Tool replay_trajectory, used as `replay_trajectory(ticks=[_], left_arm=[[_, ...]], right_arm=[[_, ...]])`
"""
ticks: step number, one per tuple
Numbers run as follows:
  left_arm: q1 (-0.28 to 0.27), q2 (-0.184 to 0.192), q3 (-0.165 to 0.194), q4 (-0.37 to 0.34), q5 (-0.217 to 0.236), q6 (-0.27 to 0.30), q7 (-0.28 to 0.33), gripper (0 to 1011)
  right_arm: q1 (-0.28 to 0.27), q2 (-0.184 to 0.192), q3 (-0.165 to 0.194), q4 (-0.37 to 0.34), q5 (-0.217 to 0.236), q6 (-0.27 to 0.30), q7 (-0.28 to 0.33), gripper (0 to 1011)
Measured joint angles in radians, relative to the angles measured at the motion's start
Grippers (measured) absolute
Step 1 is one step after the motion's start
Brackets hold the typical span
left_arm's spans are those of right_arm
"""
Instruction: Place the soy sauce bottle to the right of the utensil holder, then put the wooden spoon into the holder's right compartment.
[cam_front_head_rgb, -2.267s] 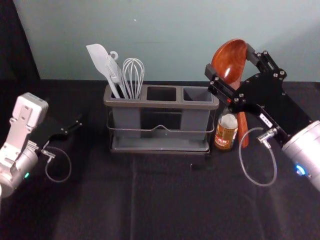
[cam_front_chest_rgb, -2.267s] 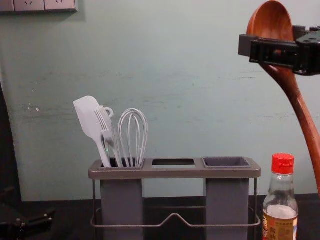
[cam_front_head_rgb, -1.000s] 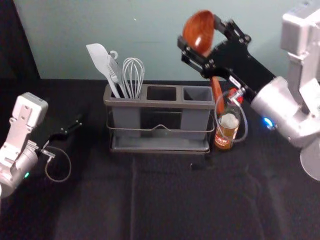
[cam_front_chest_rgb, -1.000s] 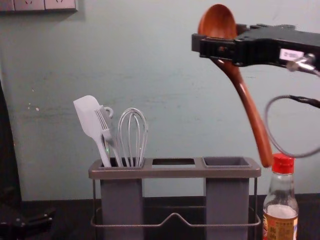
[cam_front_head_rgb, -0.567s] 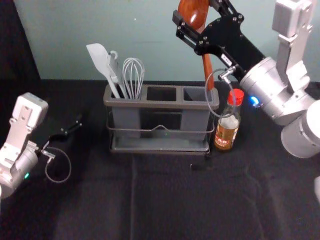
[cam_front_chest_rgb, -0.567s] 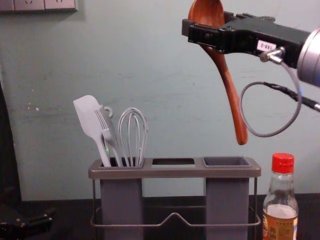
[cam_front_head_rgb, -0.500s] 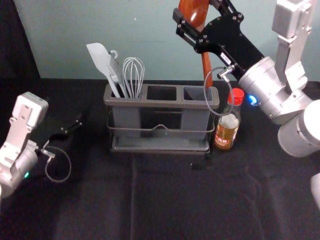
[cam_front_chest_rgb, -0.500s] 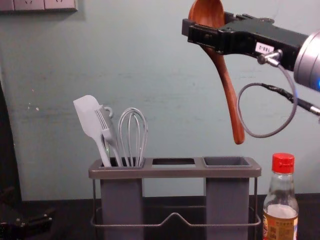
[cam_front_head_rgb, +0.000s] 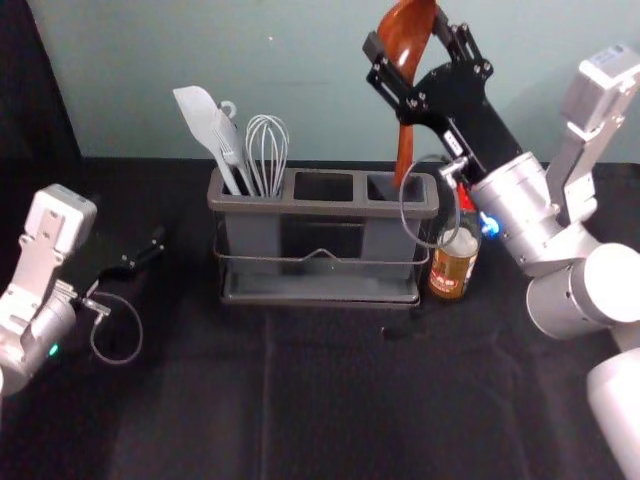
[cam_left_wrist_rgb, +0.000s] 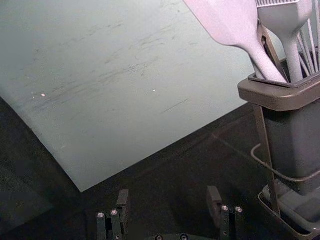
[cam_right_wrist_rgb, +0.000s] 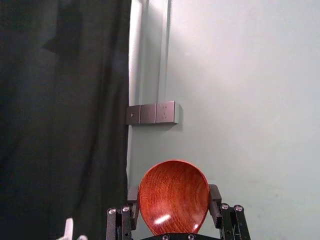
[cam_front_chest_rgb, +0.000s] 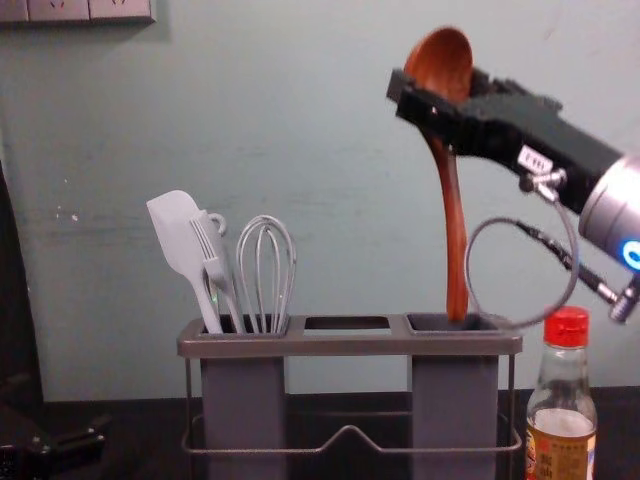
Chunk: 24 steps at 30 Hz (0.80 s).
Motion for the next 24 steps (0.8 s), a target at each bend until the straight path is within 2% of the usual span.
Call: replay_trajectory(ticks=[8, 24], left_arm=[[0.0, 0.0, 0.0, 0.0, 0.0, 0.0, 0.0, 1000], [0.0, 0.0, 0.0, 0.0, 0.0, 0.0, 0.0, 1000]], right_arm=[[-0.013, -0.013, 0.001, 0.067, 0.036, -0.042, 0.036, 837], [-0.058, 0.007, 0.004, 0.097, 0.059, -0.035, 0.062, 836]])
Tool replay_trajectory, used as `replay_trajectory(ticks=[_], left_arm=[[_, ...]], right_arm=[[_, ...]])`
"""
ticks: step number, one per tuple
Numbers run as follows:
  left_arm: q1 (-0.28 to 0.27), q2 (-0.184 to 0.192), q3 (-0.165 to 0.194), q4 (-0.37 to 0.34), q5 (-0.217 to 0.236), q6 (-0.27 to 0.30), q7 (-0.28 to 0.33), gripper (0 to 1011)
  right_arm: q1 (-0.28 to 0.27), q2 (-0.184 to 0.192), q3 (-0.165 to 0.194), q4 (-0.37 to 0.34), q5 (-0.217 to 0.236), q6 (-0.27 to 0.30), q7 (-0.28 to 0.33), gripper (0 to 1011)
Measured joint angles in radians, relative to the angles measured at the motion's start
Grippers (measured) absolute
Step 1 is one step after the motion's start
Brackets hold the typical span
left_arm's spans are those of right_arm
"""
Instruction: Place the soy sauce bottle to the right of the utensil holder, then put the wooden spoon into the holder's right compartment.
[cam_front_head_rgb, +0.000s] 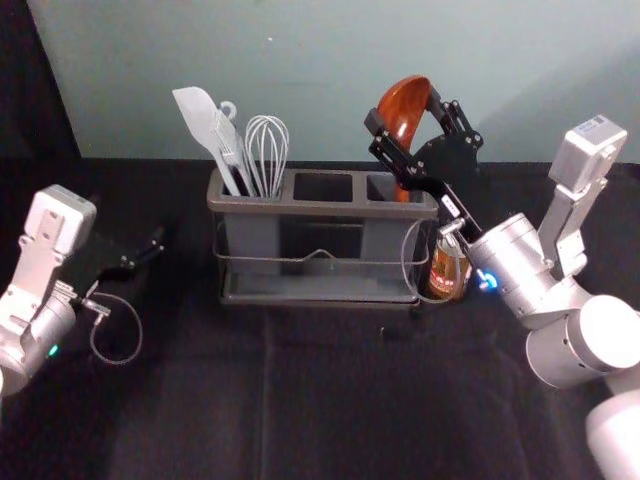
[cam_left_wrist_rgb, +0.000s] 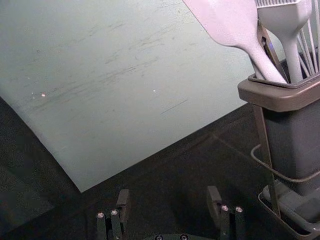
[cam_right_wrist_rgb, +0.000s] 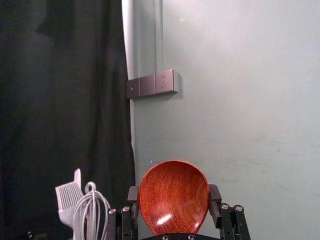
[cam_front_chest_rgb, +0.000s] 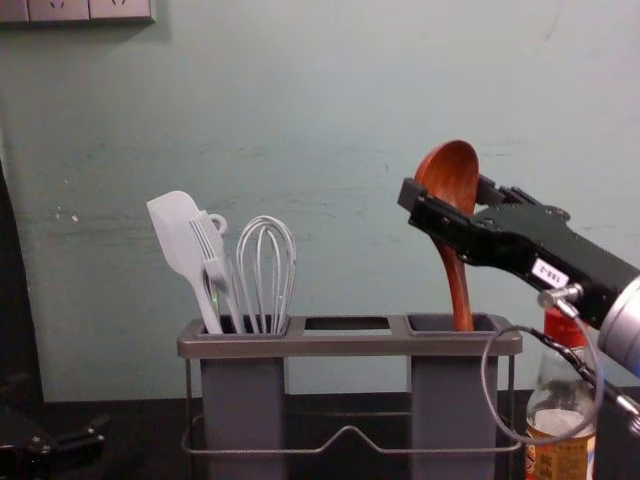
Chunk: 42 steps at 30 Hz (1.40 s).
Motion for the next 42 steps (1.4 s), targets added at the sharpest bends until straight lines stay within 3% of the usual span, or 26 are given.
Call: replay_trajectory(ticks=[16, 23, 34, 39, 42], left_arm=[[0.0, 0.0, 0.0, 0.0, 0.0, 0.0, 0.0, 1000], [0.0, 0.0, 0.0, 0.0, 0.0, 0.0, 0.0, 1000], [0.0, 0.0, 0.0, 0.0, 0.0, 0.0, 0.0, 1000], [0.0, 0.0, 0.0, 0.0, 0.0, 0.0, 0.0, 1000], [0.0, 0.0, 0.0, 0.0, 0.0, 0.0, 0.0, 1000]], right_arm=[[-0.018, 0.022, -0.011, -0.015, 0.006, 0.033, 0.011, 836], [-0.019, 0.021, -0.013, -0.015, 0.005, 0.027, 0.008, 983], [-0.02, 0.003, 0.005, -0.027, 0.016, -0.054, 0.013, 1002], [-0.02, -0.007, 0.029, -0.053, -0.001, -0.127, 0.002, 1003], [-0.02, -0.013, 0.063, -0.068, -0.008, -0.166, -0.017, 1003]])
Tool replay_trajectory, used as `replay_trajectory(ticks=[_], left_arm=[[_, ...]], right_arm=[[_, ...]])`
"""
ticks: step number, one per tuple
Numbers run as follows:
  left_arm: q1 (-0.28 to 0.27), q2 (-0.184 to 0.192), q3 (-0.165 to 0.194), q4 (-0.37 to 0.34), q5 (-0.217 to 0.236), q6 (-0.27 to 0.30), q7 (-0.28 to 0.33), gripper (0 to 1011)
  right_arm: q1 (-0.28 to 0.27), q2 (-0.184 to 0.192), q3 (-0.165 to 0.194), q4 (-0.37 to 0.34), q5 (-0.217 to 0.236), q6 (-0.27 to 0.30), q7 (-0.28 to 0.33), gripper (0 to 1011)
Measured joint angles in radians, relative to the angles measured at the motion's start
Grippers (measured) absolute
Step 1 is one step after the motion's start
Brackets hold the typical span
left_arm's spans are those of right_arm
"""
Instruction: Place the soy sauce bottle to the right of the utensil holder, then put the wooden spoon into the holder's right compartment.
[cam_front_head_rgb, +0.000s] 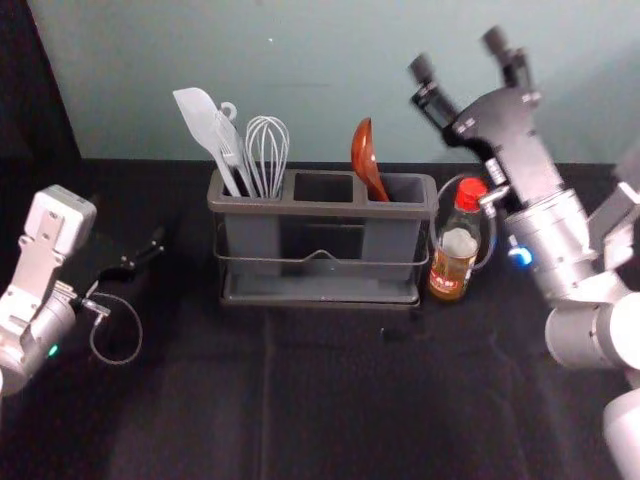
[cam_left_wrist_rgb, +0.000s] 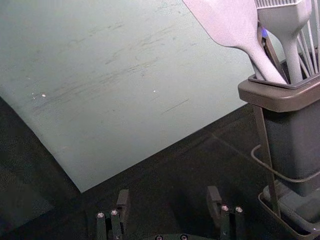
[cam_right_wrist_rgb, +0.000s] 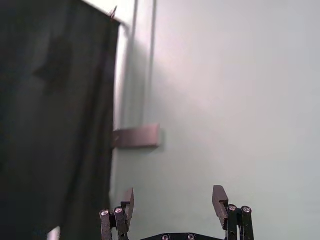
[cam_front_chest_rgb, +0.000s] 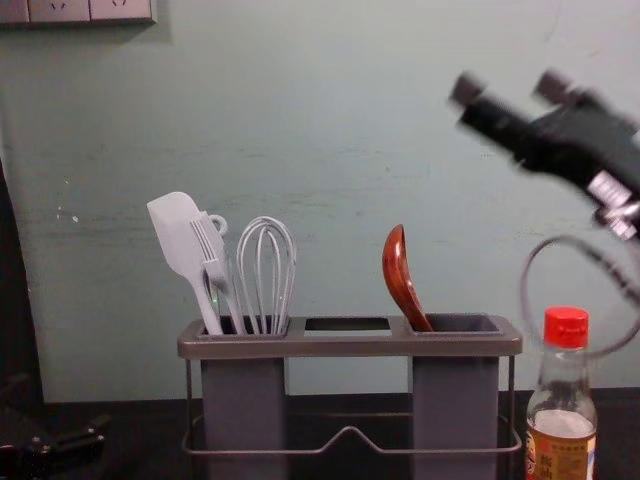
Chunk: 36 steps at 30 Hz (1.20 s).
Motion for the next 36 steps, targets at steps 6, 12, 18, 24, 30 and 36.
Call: replay_trajectory(ticks=[6, 12, 18, 24, 30, 36], left_arm=[[0.0, 0.0, 0.0, 0.0, 0.0, 0.0, 0.0, 1000], [0.0, 0.0, 0.0, 0.0, 0.0, 0.0, 0.0, 1000], [0.0, 0.0, 0.0, 0.0, 0.0, 0.0, 0.0, 1000], [0.0, 0.0, 0.0, 0.0, 0.0, 0.0, 0.0, 1000], [0.0, 0.0, 0.0, 0.0, 0.0, 0.0, 0.0, 1000], [0.0, 0.0, 0.0, 0.0, 0.0, 0.0, 0.0, 1000]], right_arm=[[-0.004, 0.005, 0.086, -0.017, 0.022, -0.019, -0.03, 1003], [-0.018, 0.039, 0.159, -0.029, -0.024, 0.061, -0.091, 1003], [-0.033, 0.075, 0.192, -0.029, -0.11, 0.204, -0.157, 1003], [-0.033, 0.09, 0.198, 0.011, -0.145, 0.289, -0.175, 1003], [-0.029, 0.118, 0.163, 0.046, -0.211, 0.422, -0.185, 1003], [-0.025, 0.137, 0.125, 0.068, -0.251, 0.497, -0.179, 1003]])
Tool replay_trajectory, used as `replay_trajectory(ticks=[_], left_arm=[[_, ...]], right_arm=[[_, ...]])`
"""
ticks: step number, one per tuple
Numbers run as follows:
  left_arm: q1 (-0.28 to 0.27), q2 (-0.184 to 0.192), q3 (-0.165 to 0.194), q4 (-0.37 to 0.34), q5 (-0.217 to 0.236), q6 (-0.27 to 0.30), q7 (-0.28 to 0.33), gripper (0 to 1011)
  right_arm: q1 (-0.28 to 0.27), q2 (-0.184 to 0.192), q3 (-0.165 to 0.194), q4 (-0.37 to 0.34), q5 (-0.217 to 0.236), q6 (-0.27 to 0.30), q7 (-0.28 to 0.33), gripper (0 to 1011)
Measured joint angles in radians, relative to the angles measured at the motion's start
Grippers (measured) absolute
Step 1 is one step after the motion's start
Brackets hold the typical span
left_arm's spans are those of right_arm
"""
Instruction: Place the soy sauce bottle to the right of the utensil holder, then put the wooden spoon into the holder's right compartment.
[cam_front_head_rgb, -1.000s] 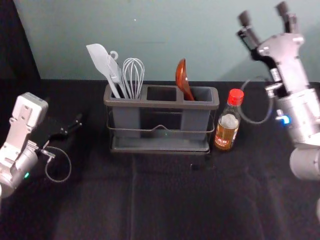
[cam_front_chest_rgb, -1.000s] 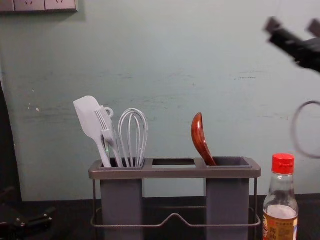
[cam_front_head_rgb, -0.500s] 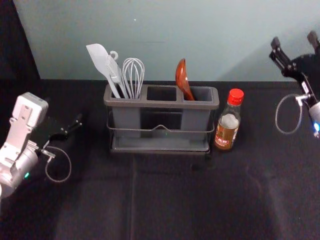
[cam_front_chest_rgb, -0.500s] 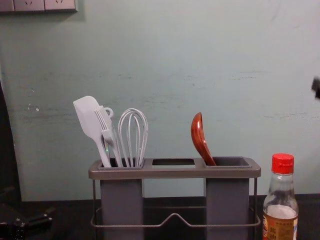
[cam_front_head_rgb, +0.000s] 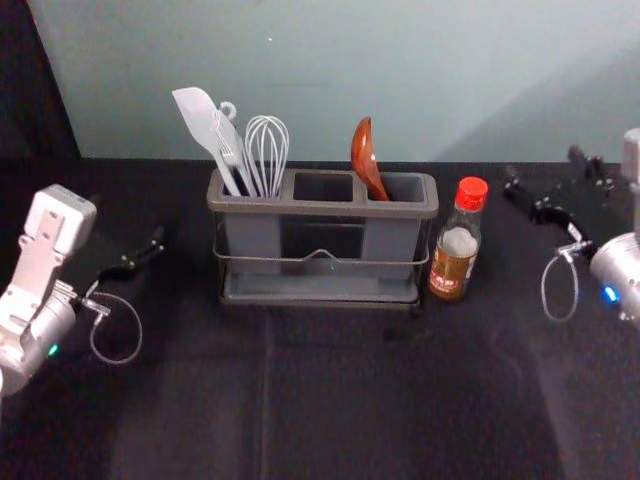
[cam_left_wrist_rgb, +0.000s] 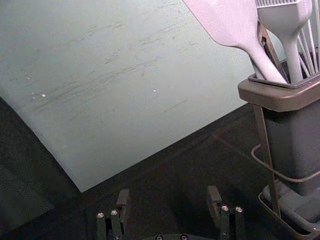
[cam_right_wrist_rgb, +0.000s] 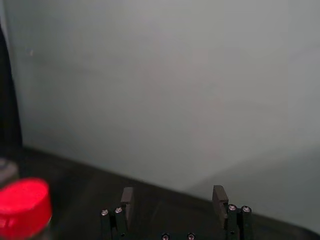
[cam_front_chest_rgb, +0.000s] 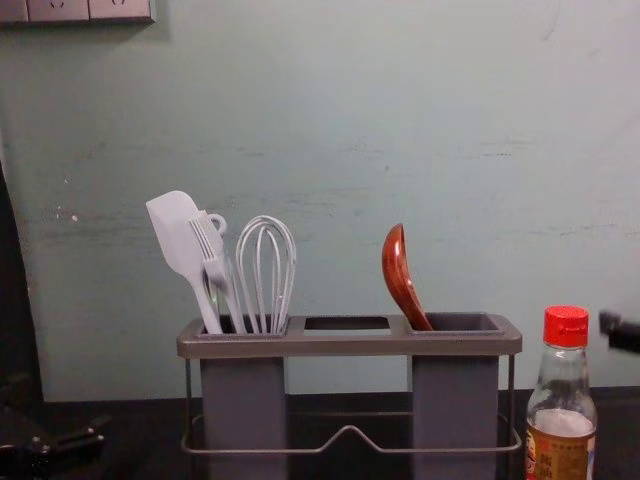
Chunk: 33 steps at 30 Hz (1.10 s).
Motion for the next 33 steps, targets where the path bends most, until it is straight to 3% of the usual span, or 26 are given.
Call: replay_trajectory(ticks=[14, 33], left_arm=[[0.0, 0.0, 0.0, 0.0, 0.0, 0.0, 0.0, 1000], [0.0, 0.0, 0.0, 0.0, 0.0, 0.0, 0.0, 1000]], right_arm=[[0.007, 0.009, -0.053, 0.041, -0.01, 0.034, 0.045, 1003], [-0.022, 0.012, -0.03, 0.013, 0.005, 0.031, 0.019, 1003]])
